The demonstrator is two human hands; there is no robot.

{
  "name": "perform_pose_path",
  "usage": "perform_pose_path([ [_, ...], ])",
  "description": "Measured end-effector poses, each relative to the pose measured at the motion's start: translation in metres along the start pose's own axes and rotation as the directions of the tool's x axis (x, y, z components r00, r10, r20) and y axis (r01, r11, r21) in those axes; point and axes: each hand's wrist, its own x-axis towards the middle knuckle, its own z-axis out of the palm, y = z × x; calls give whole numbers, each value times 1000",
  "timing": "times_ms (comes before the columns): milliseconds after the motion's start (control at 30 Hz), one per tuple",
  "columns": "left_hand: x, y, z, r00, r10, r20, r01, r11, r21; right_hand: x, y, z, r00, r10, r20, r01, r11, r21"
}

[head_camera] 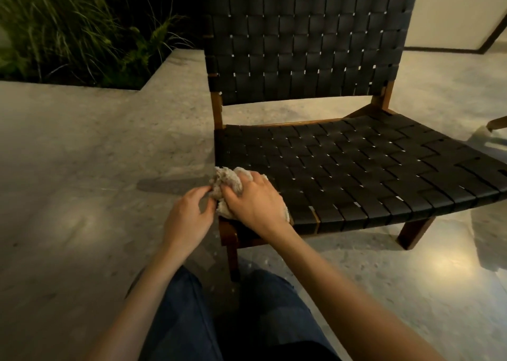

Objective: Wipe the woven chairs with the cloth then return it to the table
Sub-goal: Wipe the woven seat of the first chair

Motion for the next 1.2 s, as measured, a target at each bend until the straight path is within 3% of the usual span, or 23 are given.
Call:
perform_pose_path([
  [100, -1, 1, 2, 1000, -28, -1, 28, 998, -59, 0, 19, -8, 999, -30, 15, 30, 999, -28],
  [300, 9, 6, 11, 998, -45, 33, 46, 997, -54, 14, 66, -27, 983, 185, -16, -184, 963, -197],
  [500, 20, 5, 18, 995, -95, 12, 96, 995, -26, 48, 11, 5, 996, -10, 93, 7, 1000, 26],
  [667, 32, 5, 21, 982, -171, 79, 172, 985, -10, 76, 25, 11, 993, 7, 121, -18, 996, 88],
  [833, 56, 11, 28, 976, -144, 165, 143, 990, 20, 81, 102, -18, 971, 240, 3, -234, 952, -197],
  [933, 69, 9, 34, 975, -144, 170, 135, 989, 64, 83, 116, -24, 969, 243, -48, -247, 934, -257],
  [1033, 80, 5, 40, 973, -157, 167, 141, 985, 105, 93, 81, 7, 995, 97, 37, -91, 987, -132],
  [1200, 102, -2, 48, 953, -278, 121, 263, 956, 131, 139, 45, 35, 998, 33, 48, -38, 991, 125],
])
